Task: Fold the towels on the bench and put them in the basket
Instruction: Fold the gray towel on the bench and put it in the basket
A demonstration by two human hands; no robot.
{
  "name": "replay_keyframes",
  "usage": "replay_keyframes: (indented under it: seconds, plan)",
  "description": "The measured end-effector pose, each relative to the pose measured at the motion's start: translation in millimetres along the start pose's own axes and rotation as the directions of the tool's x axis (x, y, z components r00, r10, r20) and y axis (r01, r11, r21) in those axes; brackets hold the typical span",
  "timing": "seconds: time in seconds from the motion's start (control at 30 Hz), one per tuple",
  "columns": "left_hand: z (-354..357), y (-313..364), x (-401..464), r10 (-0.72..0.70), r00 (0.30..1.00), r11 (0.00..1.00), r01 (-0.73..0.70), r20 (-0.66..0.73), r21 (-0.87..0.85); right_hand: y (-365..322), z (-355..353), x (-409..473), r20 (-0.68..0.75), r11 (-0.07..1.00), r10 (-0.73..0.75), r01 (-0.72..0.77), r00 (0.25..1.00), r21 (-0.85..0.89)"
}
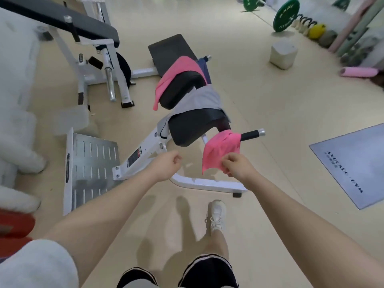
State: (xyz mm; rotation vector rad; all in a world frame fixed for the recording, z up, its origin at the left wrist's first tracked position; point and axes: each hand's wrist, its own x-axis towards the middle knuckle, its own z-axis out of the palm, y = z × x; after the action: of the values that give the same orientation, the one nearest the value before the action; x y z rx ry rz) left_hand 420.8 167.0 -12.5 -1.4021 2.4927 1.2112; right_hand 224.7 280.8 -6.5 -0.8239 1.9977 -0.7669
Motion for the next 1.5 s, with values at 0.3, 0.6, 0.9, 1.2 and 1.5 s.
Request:
replay_keyframes:
  seconds: [0.3,0.6,0.9,1.2,1.5]
  plan:
    - [33,65,213,-0.128,0.992,0.991,0.128,-0.006,-0.039,-41,-106,230,0.189,0.797,-0.289,0.345,0.938,-0.495]
    - [32,85,263,-0.188,0.982,0.952,0.176,0.025,0.25,-69,-69,342,0.462,0.557,-0.344,0.573,0.818,-0.601]
    - [16,78,241,-0.26,0.963,0.958,0.266,0.065,-0.104,-84,-71,353,0.591,0.254,-0.446,0.728,0.672,-0.637]
    - [4,67,92,-0.49,0.759,0.869,0.382,-0.43,-0.316,-131,-11,235,0.903,0.646,-0.193,0.742,0.385,-0.179]
    - [83,58,-156,-0.755,0.443,0.636,0.317,-0.483,-0.704,-116,94,-6,0.995,0.776,-0.068,0.623,-0.078,0.101]
